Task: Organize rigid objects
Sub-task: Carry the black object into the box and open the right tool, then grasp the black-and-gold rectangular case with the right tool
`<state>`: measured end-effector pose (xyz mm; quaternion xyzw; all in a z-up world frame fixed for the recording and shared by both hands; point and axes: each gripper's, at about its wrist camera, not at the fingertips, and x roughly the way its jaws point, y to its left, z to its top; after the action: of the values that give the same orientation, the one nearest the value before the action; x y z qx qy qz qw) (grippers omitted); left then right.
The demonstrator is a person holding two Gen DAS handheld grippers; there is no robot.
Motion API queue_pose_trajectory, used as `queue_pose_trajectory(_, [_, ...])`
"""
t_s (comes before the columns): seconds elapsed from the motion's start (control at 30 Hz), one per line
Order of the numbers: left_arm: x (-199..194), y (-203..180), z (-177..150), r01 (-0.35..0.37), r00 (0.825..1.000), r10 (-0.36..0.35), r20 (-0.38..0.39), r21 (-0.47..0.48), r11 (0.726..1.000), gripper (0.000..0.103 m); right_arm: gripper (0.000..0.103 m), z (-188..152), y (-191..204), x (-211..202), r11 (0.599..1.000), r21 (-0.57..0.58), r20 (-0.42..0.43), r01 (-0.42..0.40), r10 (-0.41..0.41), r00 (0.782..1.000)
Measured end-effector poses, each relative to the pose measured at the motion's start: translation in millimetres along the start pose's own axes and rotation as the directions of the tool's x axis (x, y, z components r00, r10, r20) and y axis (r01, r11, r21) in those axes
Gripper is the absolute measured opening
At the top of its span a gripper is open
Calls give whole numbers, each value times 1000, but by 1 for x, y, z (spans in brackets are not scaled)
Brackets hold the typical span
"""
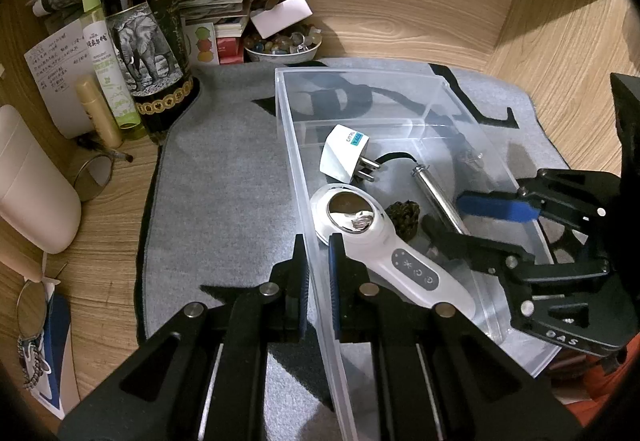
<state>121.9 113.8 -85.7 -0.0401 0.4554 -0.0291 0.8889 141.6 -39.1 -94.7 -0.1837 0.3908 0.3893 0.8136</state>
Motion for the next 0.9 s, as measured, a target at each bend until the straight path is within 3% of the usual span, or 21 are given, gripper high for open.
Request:
queue_pose_trajectory(0.1, [0,0,0,-1,1000,1,0,1,1000,8,37,1,0,-5,1000,-2,19,9,-9,1000])
queue_pose_trajectory(0.4, [0,-1,0,-1,1000,1,1,1,1000,9,42,9,-17,-38,998,36,113,46,-50,992])
queue_pose_trajectory(0.63, [0,-1,0,-1,1000,1,0,1,1000,9,43,17,-51,-66,985,125,187,119,-141,972])
queue_pose_trajectory(0.9, [0,-2,0,-1,1000,1,0,1,1000,9,43,13,-107,-66,944,265,161,195,-243,957])
